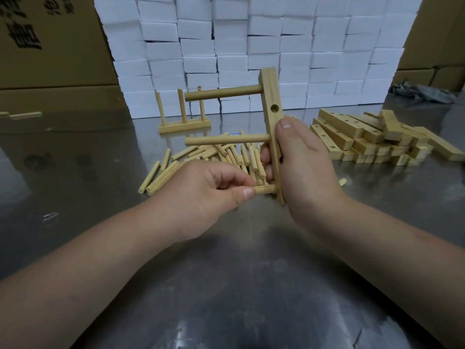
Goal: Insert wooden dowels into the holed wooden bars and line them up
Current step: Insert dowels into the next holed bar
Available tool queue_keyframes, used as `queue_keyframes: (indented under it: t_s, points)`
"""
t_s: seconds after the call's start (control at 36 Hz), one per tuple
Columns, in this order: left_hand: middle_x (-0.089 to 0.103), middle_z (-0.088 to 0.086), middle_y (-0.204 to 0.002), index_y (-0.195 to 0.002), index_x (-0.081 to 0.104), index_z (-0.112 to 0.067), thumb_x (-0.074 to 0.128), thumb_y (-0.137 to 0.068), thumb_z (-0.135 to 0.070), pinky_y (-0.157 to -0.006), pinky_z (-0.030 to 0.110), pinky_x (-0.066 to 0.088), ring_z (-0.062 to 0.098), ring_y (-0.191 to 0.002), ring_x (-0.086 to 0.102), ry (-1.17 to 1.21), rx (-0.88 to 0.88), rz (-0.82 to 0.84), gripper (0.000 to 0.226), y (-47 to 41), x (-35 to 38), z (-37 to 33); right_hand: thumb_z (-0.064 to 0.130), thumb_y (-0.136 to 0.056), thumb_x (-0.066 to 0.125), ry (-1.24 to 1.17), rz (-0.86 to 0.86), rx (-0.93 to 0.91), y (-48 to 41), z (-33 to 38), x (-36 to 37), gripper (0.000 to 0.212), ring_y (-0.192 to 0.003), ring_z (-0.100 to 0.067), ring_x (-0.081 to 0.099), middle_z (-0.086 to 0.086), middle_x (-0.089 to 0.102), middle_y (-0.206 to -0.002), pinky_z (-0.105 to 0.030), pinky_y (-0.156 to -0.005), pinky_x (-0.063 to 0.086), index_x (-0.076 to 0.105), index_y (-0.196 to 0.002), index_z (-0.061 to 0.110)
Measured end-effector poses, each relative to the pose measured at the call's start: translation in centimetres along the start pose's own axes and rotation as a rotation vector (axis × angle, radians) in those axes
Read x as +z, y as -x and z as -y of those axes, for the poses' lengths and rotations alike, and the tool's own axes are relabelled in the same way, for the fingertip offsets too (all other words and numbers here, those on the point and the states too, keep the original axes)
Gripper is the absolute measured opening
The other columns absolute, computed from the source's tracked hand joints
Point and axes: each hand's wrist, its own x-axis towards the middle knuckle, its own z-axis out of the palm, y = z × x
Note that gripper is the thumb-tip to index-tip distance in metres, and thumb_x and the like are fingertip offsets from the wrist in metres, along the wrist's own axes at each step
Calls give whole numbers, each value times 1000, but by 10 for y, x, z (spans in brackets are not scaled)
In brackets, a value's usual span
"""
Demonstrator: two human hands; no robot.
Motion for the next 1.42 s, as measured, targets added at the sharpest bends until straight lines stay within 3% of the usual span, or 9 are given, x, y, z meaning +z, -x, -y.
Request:
queue_keyframes:
  t_s: [0.25, 0.44, 0.53, 0.69, 0.92, 1.03, 1.11, 1.25, 1.42]
  points:
    - [43, -3, -43, -72, 65, -10, 59, -71, -19, -36, 13, 25, 5, -35, 28, 371, -186, 149, 12, -1, 0, -1, 40, -84, 33, -4, -2, -53, 2, 1, 1, 26, -51, -8, 41, 9, 49, -57, -26, -52, 36, 47, -67, 26]
    - [48, -2, -45, -61, 71, -20, 62, -61, -31, -35, 15, 28, 6, -34, 31, 356, -233, 156, 14, -3, 1, 2, 38, -88, 34, 7, -32, -42, 0, -3, 2, 26, -51, -7, 42, 9, 50, -59, -22, -50, 35, 46, -67, 29]
    - [62, 2, -54, -76, 70, -13, 60, -59, -43, -36, 16, 34, 8, -35, 42, 366, -250, 140, 37, -7, -4, 4, 30, -98, 34, 8, -74, -18, -1, -6, 4, 28, -54, -9, 45, 7, 53, -63, -25, -54, 36, 48, -74, 29]
    - [70, 12, -80, -101, 67, -5, 41, -72, -62, -42, 20, 48, 15, -49, 59, 837, -281, 202, 69, -10, -31, 3, 29, -101, 33, -167, -197, 132, -13, 1, -5, 24, -45, -7, 52, 10, 61, -56, -26, -50, 46, 49, -86, 22]
    - [70, 2, -82, -95, 67, -16, 61, -60, -48, -44, 22, 45, 12, -53, 57, 397, -229, 15, 48, -6, -8, 4, 19, -100, 40, -503, -81, 259, -13, 2, 4, 21, -56, -16, 65, 3, 65, -61, -33, -60, 57, 50, -85, 8]
    - [69, -7, -69, -82, 68, -18, 63, -79, -27, -44, 19, 44, 7, -49, 54, 226, -207, -104, 10, -7, -6, 6, 16, -99, 42, -563, -50, 253, -13, 1, 4, 15, -58, -17, 67, 2, 65, -63, -31, -60, 57, 49, -88, 8]
    - [66, -9, -62, -79, 67, -15, 62, -82, -22, -46, 19, 44, 5, -48, 53, 192, -199, -194, 9, -9, -7, 8, 15, -98, 44, -562, -25, 261, -14, -2, 4, 11, -67, -18, 70, -4, 63, -74, -34, -69, 58, 49, -91, 8]
    - [60, -10, -57, -72, 67, -23, 65, -81, -26, -53, 21, 44, 1, -49, 52, 87, -204, -284, 9, -12, -10, 15, 24, -96, 49, -235, 6, 217, -14, -10, 1, 10, -73, -13, 69, -3, 65, -91, -25, -69, 57, 53, -98, 15]
    - [58, -11, -62, -82, 68, -30, 66, -81, -32, -50, 18, 39, 2, -55, 52, -157, -187, -339, 3, -16, -20, 22, 35, -94, 49, 182, -40, 219, -12, -18, -1, 27, -40, 2, 50, 9, 59, -58, -20, -45, 43, 57, -77, 15]
